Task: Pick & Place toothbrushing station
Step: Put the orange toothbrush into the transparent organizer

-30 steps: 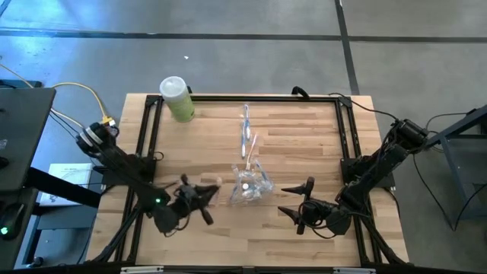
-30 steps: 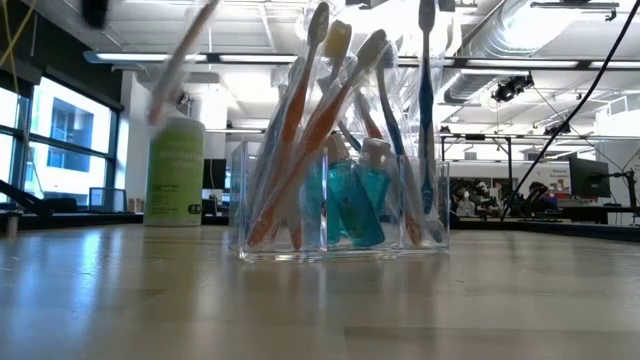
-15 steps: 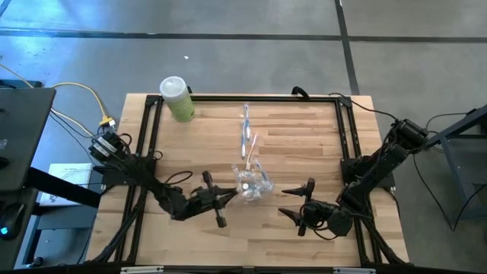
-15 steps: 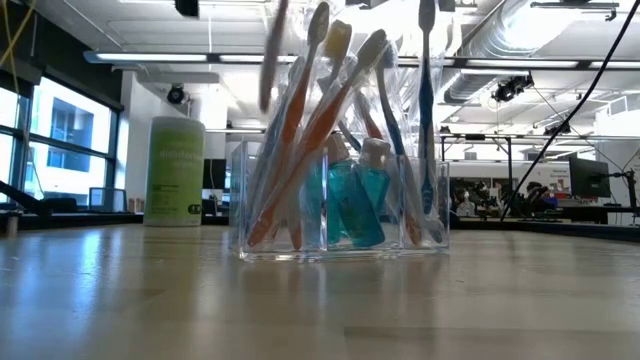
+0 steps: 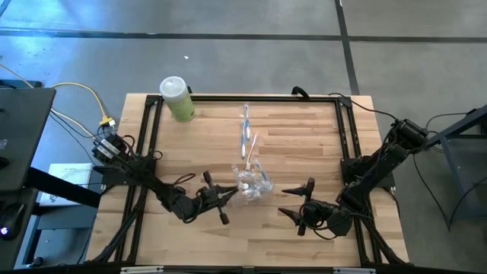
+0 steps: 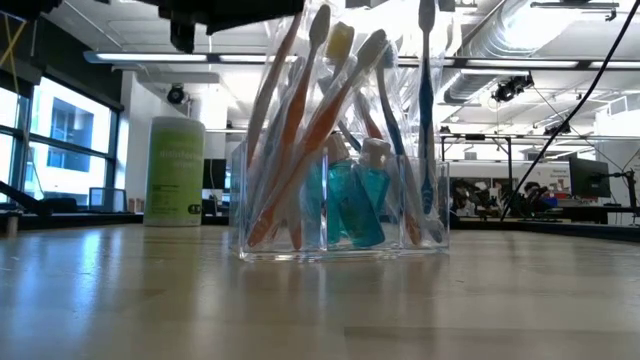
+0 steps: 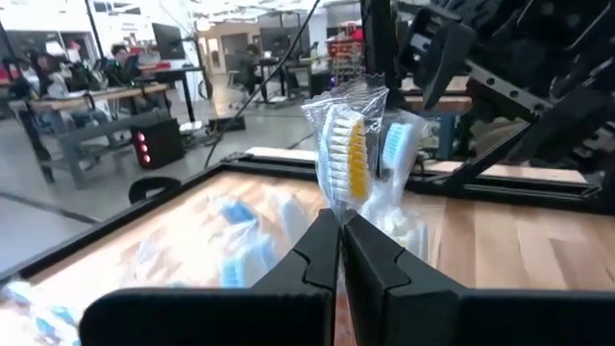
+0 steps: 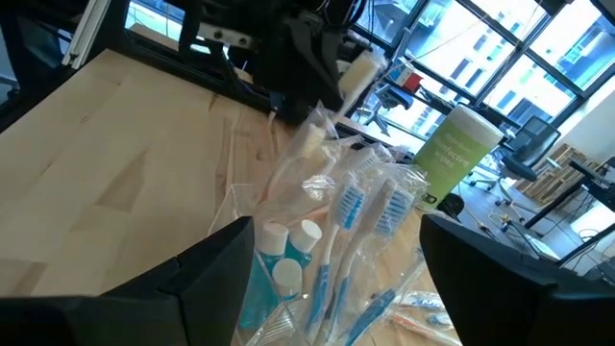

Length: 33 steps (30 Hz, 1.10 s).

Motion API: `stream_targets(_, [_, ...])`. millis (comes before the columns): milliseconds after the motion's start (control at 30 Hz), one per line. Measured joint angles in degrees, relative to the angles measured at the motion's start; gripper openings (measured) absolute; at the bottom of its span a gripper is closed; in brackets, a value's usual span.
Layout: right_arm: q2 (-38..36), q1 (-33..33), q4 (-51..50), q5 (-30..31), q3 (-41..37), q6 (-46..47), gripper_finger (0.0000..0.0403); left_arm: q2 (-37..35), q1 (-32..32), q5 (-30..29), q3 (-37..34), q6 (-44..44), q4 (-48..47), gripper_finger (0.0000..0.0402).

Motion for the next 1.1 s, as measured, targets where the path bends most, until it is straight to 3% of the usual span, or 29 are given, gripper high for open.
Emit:
stream_targets(433, [0.0,0.0,0.0,0.0,0.0,0.0,0.0289,0.0,-1.4,-1.1,-2.7,-3.2,-0.3,0.0002])
stream_targets(867, [0.0,0.0,0.0,0.0,0.0,0.0,0.0289,0.0,-2.9,-3.3,-2.9,-16.9,-15.8,0.0002])
stream_targets(1100, [0.0,0.0,-0.1,-1.4,0.0,2.0,0.0289,-0.1,-3.3,-5.5,-2.9,-13.7,-15.4,0.0003])
